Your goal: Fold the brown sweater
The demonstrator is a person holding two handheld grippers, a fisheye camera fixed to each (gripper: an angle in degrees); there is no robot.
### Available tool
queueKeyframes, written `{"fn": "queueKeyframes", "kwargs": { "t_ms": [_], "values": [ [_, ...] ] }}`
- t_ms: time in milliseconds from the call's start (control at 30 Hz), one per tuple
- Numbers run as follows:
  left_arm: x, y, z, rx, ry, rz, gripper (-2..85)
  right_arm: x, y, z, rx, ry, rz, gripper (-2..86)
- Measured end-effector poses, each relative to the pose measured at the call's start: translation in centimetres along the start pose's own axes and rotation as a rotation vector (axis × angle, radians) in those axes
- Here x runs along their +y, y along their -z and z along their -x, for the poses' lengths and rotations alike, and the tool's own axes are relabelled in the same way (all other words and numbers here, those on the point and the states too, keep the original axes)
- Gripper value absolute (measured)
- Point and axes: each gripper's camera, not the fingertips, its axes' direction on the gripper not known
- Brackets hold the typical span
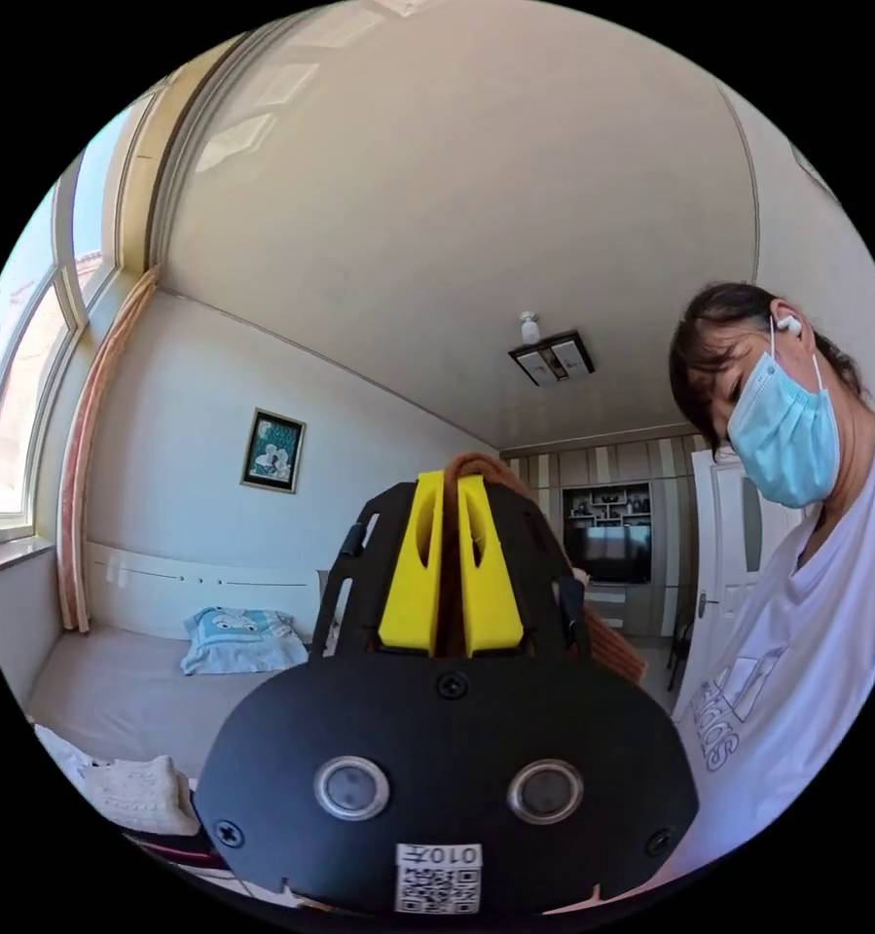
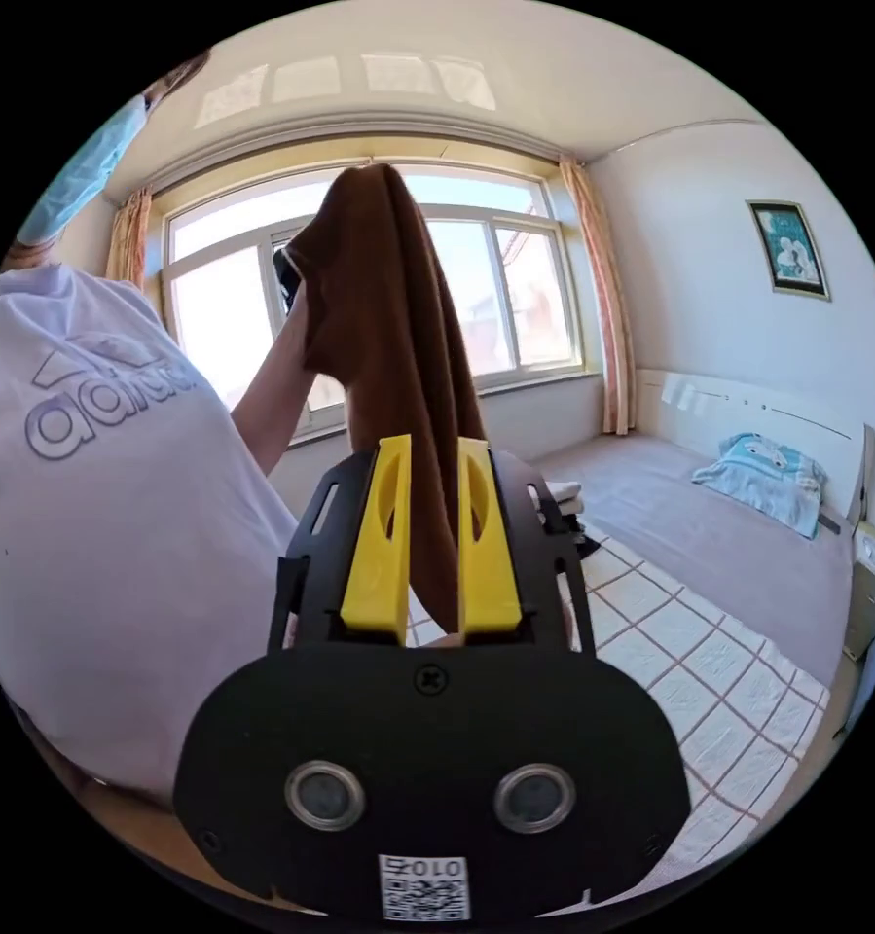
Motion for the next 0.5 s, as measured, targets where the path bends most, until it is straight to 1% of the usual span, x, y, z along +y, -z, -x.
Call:
{"fn": "queueKeyframes", "kwargs": {
  "t_ms": [67, 100, 167, 300, 333, 433, 500],
  "values": [
    [-0.8, 1.2, -2.0, -0.147, -0.065, -0.06, 0.1, -0.3, -1.2, 0.5, -0.112, 0.054, 0.003, 5.8],
    [-1.0, 1.3, -2.6, -0.169, -0.087, -0.07, 0.1, -0.7, -2.0, 0.8, -0.166, 0.083, -0.014, 6.5],
    [-1.8, 1.3, -4.6, -0.219, -0.181, -0.081, 0.1, -1.4, -3.4, 1.4, -0.207, 0.128, -0.007, 9.1],
    [-2.4, 1.0, -7.2, -0.264, -0.287, -0.043, 0.0, -3.6, -7.2, 1.8, -0.095, 0.176, 0.166, 16.0],
    [-2.5, 0.9, -8.1, -0.288, -0.327, -0.024, 0.0, -3.9, -7.6, 1.7, -0.073, 0.175, 0.178, 16.8],
    [-2.3, 1.3, -9.4, -0.309, -0.385, 0.0, 0.0, -4.8, -9.1, 0.9, 0.133, 0.117, 0.208, 19.5],
    [-2.2, 2.0, -9.3, -0.303, -0.368, 0.009, 0.0, -5.1, -9.1, -0.7, 0.263, 0.051, 0.23, 20.0]
  ]
}}
